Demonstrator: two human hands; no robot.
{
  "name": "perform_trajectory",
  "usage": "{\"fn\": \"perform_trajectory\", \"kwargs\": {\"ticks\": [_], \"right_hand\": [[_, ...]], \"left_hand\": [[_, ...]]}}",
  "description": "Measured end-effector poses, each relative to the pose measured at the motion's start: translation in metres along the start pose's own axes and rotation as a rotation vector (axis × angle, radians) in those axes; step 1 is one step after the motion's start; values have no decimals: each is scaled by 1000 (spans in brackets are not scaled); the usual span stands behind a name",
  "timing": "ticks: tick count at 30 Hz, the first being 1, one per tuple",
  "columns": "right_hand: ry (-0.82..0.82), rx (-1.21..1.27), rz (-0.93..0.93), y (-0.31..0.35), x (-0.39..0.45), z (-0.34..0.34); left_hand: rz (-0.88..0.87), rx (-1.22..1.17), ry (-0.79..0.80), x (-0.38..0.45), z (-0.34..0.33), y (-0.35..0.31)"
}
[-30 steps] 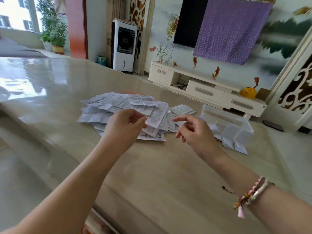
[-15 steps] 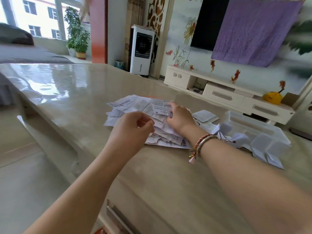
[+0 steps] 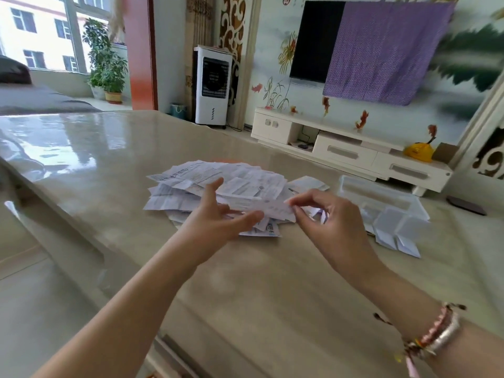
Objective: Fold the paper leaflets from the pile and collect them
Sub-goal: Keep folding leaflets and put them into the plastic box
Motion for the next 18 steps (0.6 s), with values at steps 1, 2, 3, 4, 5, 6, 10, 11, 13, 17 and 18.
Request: {"fn": "perform_trajectory", "kwargs": {"ticks": [1,2,3,4,5,6,10,11,13,17,18], "right_hand": [[5,28,2,0,-10,7],[12,53,16,1,-16,10],[21,73,29,-1,-23,13],[28,91,37,-5,-29,16],[36,109,40,-8,-32,16],[38,124,34,-14,-35,18],[28,174,-8,-25,-35,27],[29,177,-34,-27,-34,28],[44,181,-131,-38,-33,30],[67,385,-388,-64,-34,27],[80,464,-429,-67,-34,25]], "left_hand": [[-23,13,24,-2,-10,-4],[-53,12,43,-3,-17,-6],[-79,6,68,-3,-26,-8],[-101,-4,97,-4,-39,-9],[-119,2,115,-3,-45,-9],[-136,28,127,-2,-52,-8],[-168,39,92,6,-63,-11],[-165,3,80,6,-63,-12],[-172,-55,72,7,-67,-19],[-143,-150,50,6,-72,-21],[-133,-167,39,5,-72,-19]]}}
Point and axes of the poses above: each hand's wrist, its own x-axis towards the middle knuckle, its own z-axis out of the back of the hand, y = z × x, the point moved 9 cm from there along x, towards the middle knuckle, and after that the axes turned 2 degrees about -z, right-handed, at the moved point
